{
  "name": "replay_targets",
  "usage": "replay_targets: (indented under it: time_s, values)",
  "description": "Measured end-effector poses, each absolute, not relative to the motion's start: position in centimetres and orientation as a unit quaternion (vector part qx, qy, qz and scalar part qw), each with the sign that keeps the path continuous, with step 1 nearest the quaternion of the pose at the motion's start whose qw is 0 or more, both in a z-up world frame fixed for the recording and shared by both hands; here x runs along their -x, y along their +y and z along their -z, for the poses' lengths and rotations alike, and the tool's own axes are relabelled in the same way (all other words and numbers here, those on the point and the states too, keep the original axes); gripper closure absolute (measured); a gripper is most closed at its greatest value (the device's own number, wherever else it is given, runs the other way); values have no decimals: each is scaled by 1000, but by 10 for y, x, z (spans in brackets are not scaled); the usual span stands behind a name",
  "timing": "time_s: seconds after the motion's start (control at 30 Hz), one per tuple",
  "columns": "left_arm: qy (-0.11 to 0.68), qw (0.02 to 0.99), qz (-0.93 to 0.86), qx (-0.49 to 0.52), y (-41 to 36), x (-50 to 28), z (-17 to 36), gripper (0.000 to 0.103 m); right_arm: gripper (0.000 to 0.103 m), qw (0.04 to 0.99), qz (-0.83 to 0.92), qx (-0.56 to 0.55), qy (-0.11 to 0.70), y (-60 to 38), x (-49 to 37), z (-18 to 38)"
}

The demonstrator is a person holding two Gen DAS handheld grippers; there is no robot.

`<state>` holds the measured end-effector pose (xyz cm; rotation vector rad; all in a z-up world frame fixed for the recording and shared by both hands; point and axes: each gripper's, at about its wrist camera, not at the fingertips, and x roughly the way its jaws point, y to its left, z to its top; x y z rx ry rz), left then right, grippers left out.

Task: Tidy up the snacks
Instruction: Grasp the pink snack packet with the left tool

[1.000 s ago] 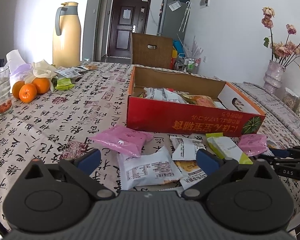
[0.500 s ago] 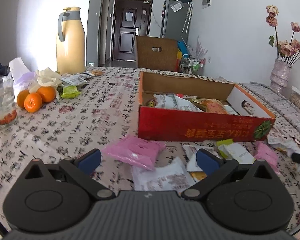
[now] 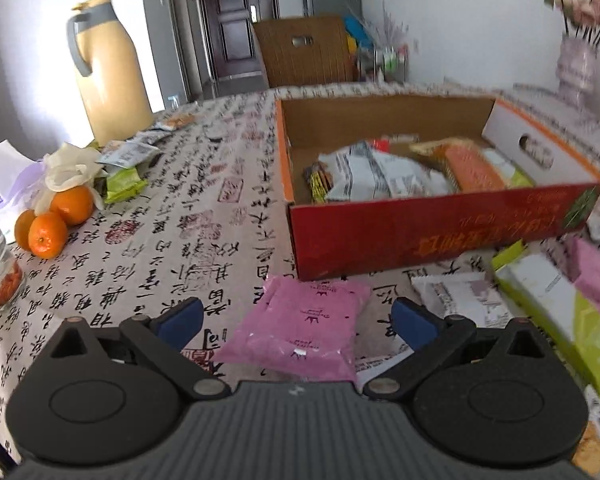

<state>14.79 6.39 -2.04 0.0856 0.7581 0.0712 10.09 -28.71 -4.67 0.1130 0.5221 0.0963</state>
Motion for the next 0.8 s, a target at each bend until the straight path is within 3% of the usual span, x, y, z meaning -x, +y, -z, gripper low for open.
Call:
replay_targets:
  time_s: [0.1, 0.23, 0.3, 0.47, 0.8]
  values:
    - [384, 922, -40, -35, 67, -158, 26, 2, 68, 964, -47, -58, 256, -287, -101, 46]
    - [398, 916, -43, -24, 71, -166, 29, 15, 68, 964, -46, -61, 255, -286, -101, 45]
    - [399, 916, -42, -24, 71, -168, 30, 15, 68, 964, -46, -62, 256, -287, -102, 46]
    - [402, 915, -26, -31, 67, -167, 32, 39, 68, 963, -47, -66, 257, -286, -103, 47]
    - [391, 919, -26, -36, 68, -160, 28, 43, 68, 962, -52, -69, 258, -286, -102, 48]
